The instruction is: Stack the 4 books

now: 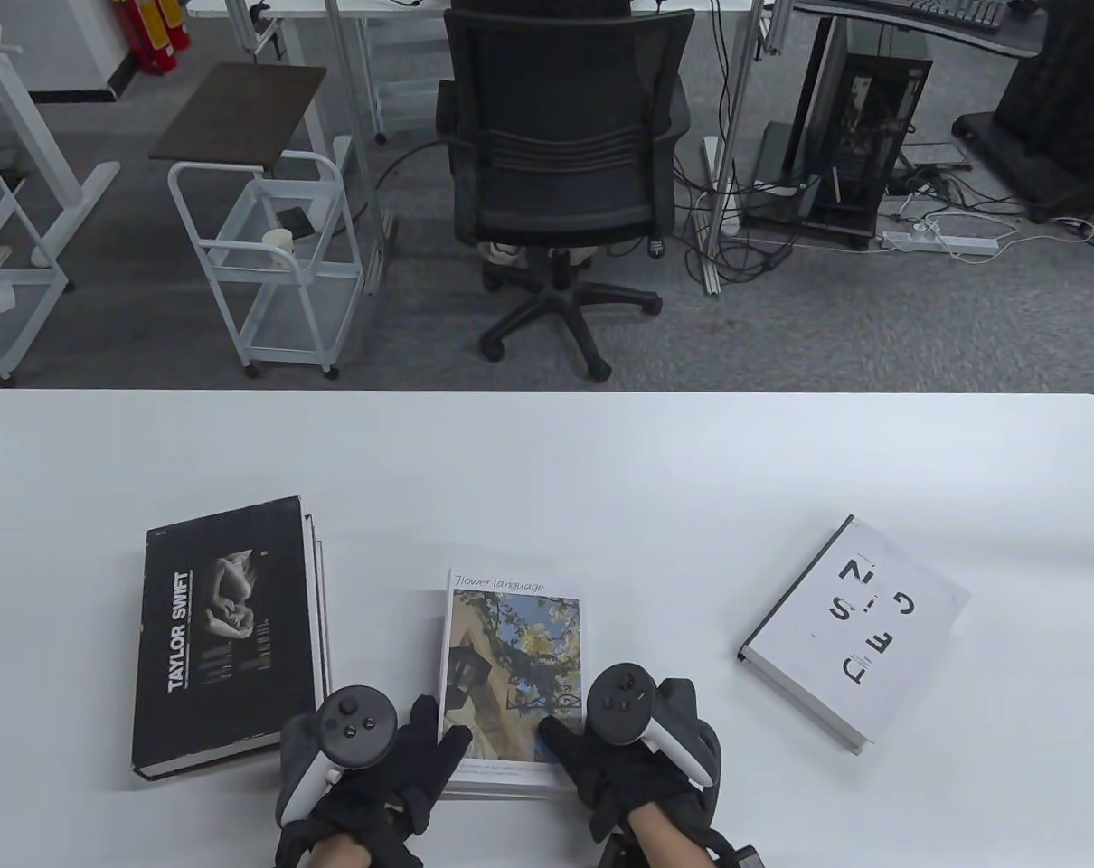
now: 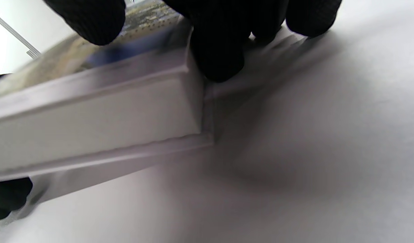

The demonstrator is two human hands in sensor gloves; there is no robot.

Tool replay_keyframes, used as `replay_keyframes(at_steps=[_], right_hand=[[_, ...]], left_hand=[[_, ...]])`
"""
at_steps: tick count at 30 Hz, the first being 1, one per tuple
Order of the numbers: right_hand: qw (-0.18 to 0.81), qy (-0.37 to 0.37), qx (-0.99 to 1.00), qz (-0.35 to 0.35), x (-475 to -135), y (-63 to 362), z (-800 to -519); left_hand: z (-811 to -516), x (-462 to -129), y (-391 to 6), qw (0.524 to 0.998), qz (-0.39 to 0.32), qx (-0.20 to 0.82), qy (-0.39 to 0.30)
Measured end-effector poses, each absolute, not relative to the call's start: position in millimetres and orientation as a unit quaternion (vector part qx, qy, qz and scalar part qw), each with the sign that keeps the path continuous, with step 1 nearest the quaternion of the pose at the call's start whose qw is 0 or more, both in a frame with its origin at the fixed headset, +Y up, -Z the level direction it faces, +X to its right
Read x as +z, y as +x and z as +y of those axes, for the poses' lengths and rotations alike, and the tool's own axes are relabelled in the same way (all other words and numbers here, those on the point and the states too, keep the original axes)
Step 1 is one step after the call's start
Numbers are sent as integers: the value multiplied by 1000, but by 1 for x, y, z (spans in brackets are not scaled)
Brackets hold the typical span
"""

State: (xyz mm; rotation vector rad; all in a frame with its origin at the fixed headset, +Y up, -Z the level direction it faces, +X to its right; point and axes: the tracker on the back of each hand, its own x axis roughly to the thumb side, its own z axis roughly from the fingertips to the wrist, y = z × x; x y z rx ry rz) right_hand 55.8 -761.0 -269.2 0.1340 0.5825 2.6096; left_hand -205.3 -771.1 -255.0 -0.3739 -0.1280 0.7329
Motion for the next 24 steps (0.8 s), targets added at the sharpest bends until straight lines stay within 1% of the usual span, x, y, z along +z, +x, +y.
replay_keyframes(at_steps=[5, 13, 20, 24], right_hand=[[229, 48, 949, 213, -270, 56, -761], [220, 47, 951, 213, -270, 56, -760], [220, 42, 951, 211, -270, 56, -760], [229, 39, 950, 210, -271, 57, -761]], left_hand=[[-777, -254, -206, 887, -45, 413, -203], [-778, -254, -207, 873, -46, 438, -208], [-767, -253, -206, 875, -33, 436, -206], [-755, -252, -205, 893, -26, 398, -209]])
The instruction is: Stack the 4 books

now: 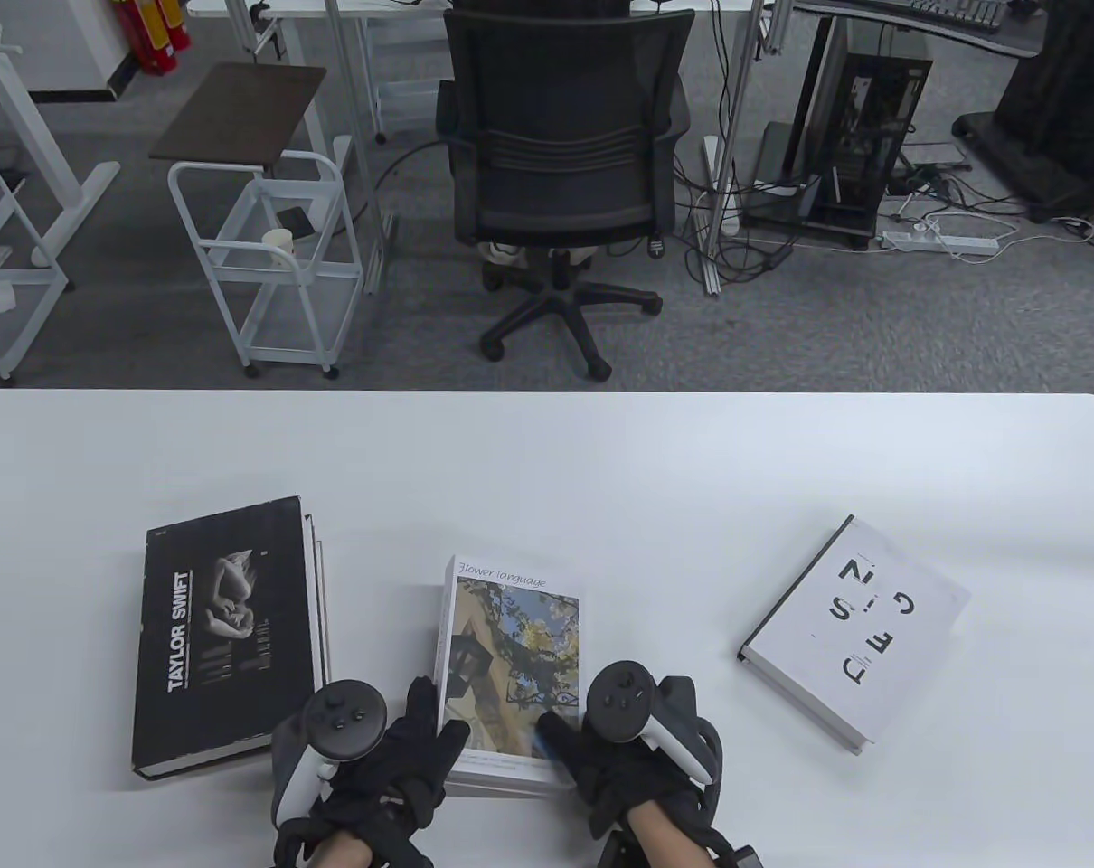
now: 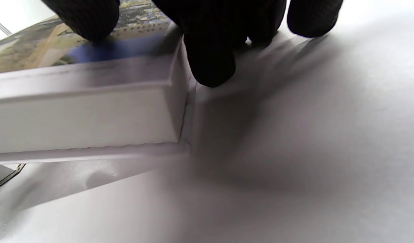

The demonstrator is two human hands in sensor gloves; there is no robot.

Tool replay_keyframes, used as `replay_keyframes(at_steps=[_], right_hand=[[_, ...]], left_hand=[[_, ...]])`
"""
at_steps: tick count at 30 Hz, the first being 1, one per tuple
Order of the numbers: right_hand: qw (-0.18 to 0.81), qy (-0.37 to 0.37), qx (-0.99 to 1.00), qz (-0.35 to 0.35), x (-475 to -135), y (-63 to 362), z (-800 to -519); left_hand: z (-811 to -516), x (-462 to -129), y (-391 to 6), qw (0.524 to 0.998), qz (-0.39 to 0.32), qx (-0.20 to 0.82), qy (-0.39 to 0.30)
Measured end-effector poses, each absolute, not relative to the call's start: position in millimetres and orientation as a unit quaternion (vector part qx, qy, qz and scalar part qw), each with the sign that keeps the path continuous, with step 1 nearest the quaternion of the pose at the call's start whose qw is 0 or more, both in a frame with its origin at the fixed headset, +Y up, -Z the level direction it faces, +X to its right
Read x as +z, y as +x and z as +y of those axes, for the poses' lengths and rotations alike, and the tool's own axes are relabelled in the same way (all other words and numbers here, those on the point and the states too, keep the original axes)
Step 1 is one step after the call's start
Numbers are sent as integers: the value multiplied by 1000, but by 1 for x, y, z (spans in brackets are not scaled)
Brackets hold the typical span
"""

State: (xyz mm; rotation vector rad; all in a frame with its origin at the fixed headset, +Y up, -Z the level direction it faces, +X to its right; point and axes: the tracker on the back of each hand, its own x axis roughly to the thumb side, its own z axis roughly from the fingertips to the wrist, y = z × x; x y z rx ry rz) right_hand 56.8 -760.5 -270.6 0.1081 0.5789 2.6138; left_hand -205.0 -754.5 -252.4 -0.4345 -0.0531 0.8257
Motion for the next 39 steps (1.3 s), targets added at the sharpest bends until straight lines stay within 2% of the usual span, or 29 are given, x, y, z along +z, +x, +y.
replay_keyframes(at_steps=[6, 11, 20, 24, 28, 31, 39], right_hand=[[241, 33, 949, 201, -271, 61, -759], [262, 23, 944, 199, -272, 68, -758], [269, 17, 944, 191, -273, 71, -756], [271, 20, 943, 192, -274, 70, -756], [274, 22, 942, 193, -274, 69, -756], [275, 23, 941, 194, -274, 69, -756], [277, 28, 941, 192, -275, 67, -755]], left_hand=[[-724, -256, -211, 914, -28, 347, -207], [-698, -260, -233, 925, -14, 323, -200], [-645, -256, -304, 908, 42, 398, -124], [-632, -251, -342, 889, 82, 442, -89], [-631, -244, -376, 868, 124, 477, -59], [-641, -238, -399, 850, 157, 501, -51], [-671, -229, -428, 828, 213, 515, -58]])
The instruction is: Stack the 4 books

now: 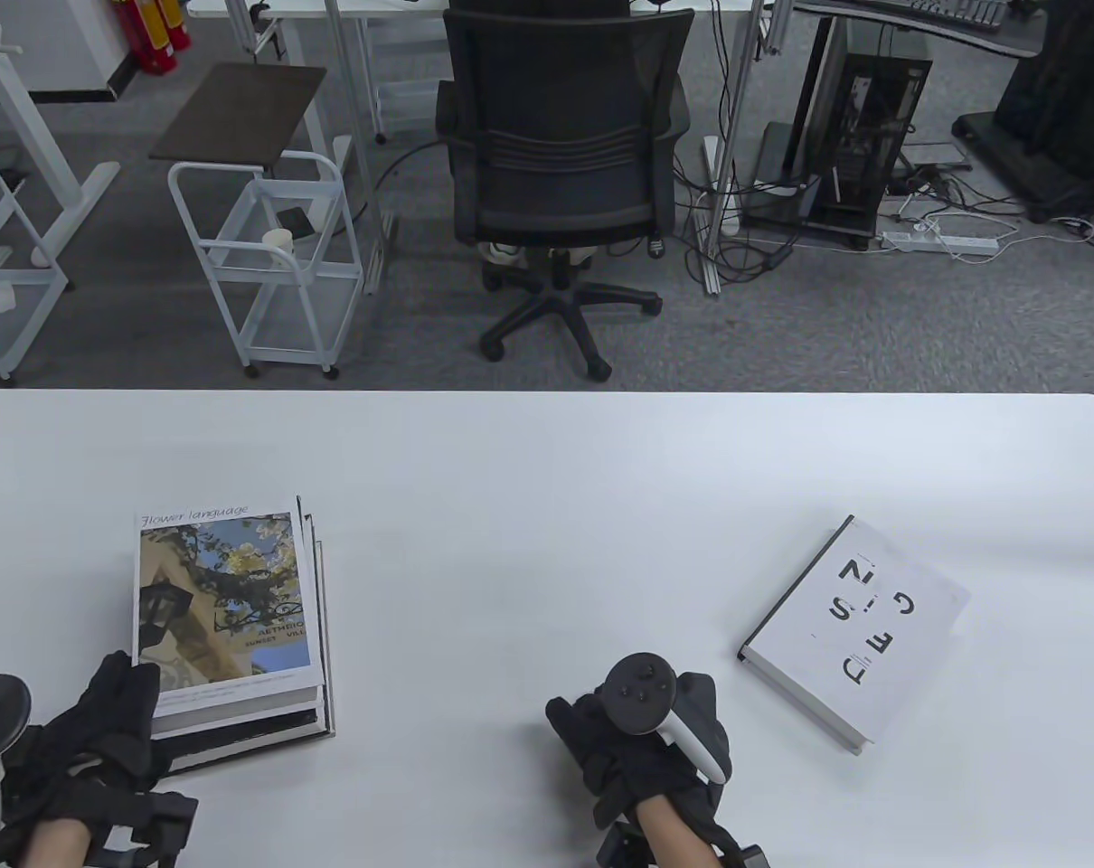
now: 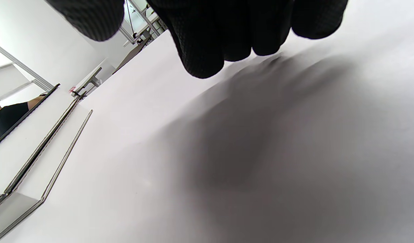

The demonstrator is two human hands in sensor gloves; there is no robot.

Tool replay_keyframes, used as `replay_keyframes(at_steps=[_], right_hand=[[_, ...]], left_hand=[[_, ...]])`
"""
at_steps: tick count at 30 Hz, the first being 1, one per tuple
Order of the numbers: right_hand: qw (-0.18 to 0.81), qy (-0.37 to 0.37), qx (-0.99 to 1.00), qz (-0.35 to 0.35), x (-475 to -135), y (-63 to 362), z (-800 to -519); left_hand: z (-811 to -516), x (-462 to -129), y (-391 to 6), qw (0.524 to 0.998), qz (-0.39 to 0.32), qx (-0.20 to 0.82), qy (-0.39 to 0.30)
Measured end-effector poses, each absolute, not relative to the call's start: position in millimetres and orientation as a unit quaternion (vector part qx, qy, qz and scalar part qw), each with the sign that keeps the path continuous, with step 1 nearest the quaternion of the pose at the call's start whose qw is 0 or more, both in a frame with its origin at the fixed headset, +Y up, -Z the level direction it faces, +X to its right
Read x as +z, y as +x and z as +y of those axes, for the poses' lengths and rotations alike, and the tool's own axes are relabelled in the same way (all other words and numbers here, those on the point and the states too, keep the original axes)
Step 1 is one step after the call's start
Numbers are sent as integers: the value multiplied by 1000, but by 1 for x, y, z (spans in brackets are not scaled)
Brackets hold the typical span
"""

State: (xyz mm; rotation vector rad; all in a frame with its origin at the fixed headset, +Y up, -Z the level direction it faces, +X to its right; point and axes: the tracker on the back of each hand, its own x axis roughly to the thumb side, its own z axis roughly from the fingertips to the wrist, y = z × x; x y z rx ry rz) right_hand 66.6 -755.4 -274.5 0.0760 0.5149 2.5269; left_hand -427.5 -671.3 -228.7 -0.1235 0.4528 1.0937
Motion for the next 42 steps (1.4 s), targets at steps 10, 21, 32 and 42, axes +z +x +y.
replay_keyframes(at_steps=[10, 21, 32, 42], right_hand=[[278, 30, 940, 194, -275, 65, -756], [280, 28, 939, 197, -275, 65, -756], [281, 35, 939, 194, -275, 63, -756], [280, 47, 941, 186, -274, 60, -754]], left_hand=[[-697, -232, -437, 815, 248, 519, -70], [-705, -235, -439, 811, 260, 519, -69], [-695, -225, -437, 800, 256, 538, -71], [-660, -217, -416, 815, 197, 543, -49]])
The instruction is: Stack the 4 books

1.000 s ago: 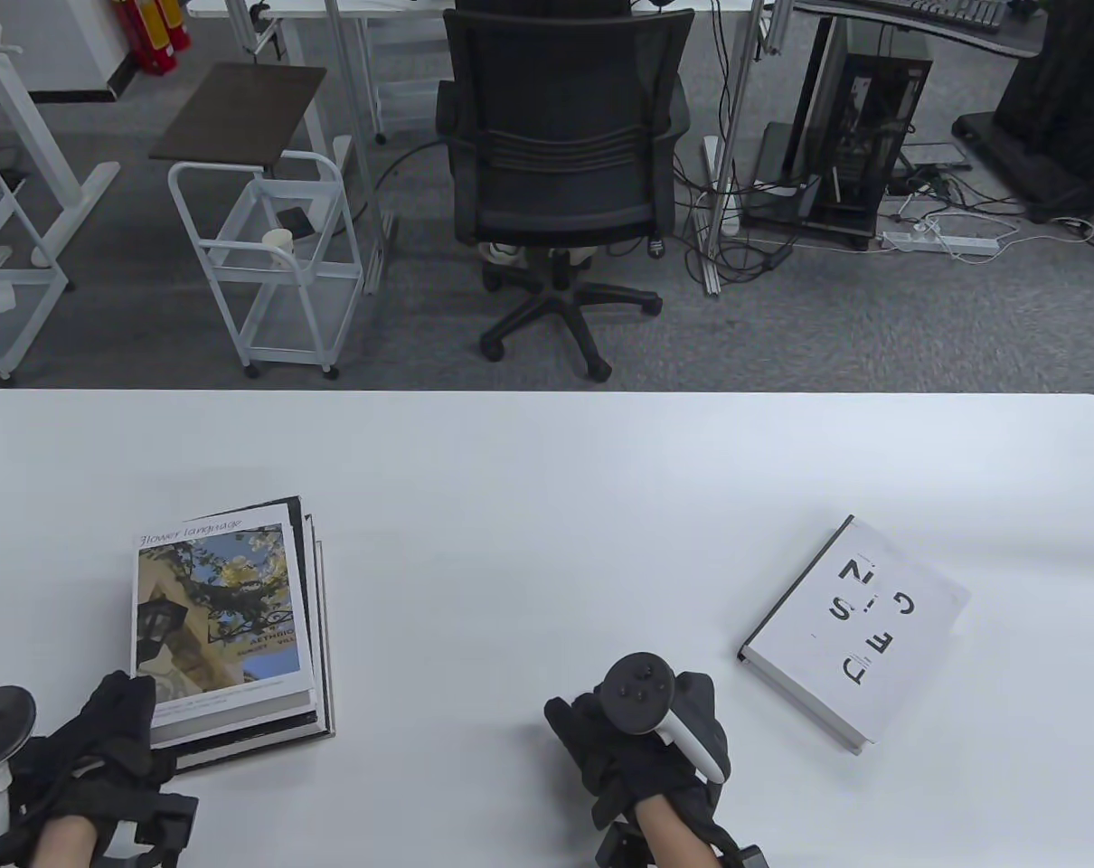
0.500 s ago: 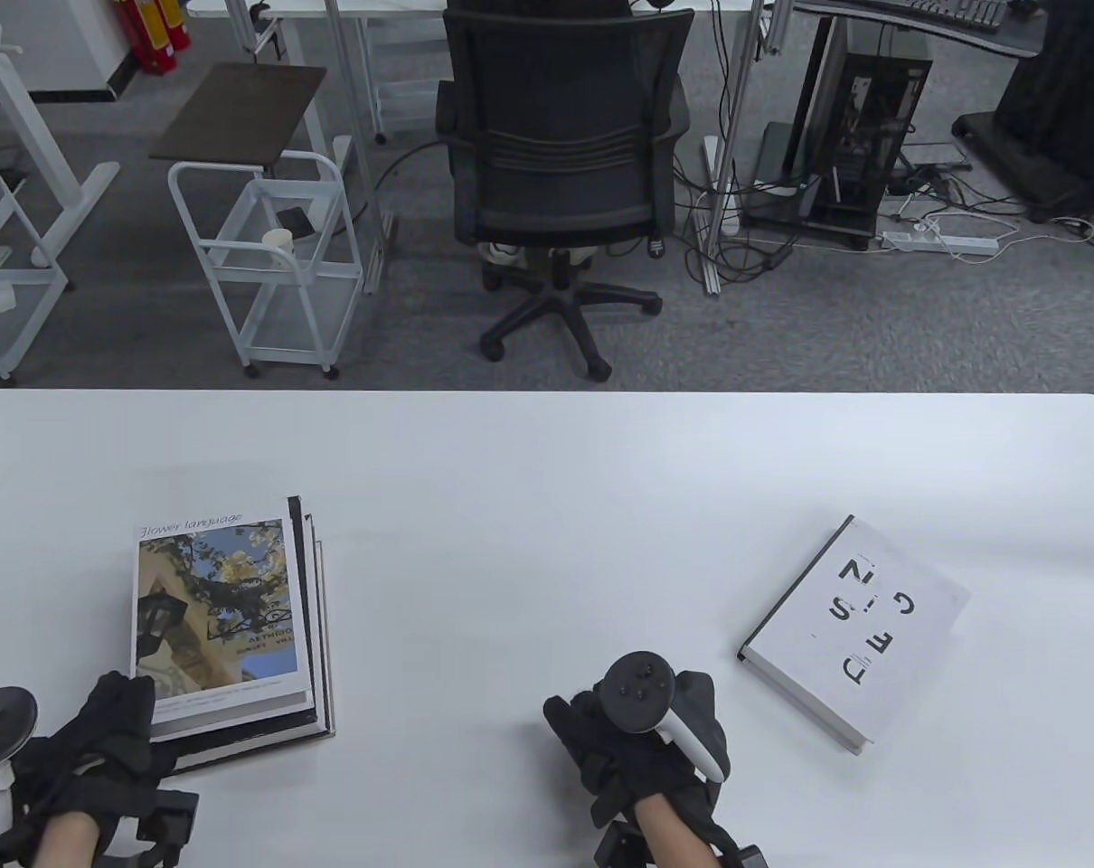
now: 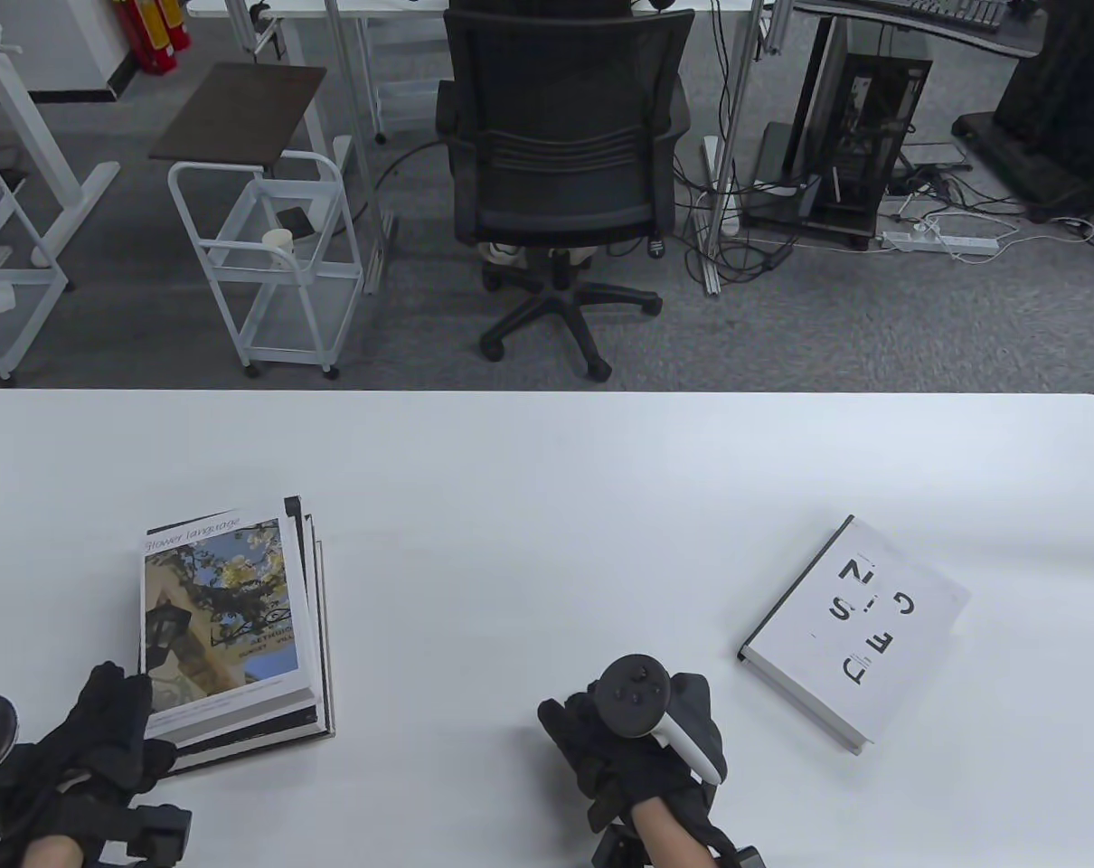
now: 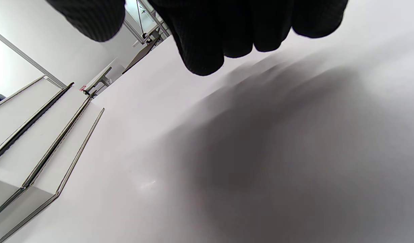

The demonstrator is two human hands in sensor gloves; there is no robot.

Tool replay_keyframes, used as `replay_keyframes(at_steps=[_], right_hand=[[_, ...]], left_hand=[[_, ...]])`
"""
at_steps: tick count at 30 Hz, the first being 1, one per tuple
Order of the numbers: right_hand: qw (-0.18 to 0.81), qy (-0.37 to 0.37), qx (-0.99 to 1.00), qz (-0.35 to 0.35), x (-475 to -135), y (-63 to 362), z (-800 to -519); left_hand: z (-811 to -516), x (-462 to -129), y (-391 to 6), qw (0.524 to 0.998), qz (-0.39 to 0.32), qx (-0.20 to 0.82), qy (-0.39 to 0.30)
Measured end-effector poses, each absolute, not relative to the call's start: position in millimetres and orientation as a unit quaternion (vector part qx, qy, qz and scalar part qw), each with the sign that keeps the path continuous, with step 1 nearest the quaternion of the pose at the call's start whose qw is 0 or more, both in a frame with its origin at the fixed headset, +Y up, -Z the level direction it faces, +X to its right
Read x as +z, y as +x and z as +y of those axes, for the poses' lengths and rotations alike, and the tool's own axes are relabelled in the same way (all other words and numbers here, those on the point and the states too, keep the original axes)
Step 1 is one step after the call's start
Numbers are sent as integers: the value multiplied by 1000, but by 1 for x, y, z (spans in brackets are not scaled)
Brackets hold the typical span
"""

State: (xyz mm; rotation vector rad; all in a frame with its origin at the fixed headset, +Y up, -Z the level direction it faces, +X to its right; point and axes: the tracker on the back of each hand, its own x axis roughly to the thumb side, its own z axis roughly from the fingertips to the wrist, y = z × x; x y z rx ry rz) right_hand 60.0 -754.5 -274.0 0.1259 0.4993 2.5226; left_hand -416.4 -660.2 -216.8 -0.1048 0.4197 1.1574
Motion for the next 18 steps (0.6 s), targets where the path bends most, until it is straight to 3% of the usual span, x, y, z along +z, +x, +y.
replay_keyframes(at_steps=[8, 14, 18], right_hand=[[281, 50, 939, 190, -273, 59, -755], [285, 56, 937, 193, -273, 57, -756], [298, 52, 934, 189, -274, 59, -754]], left_hand=[[-635, -233, -341, 866, 71, 492, -59], [-656, -252, -257, 879, -30, 472, -61], [-686, -266, -220, 860, -52, 500, -82]])
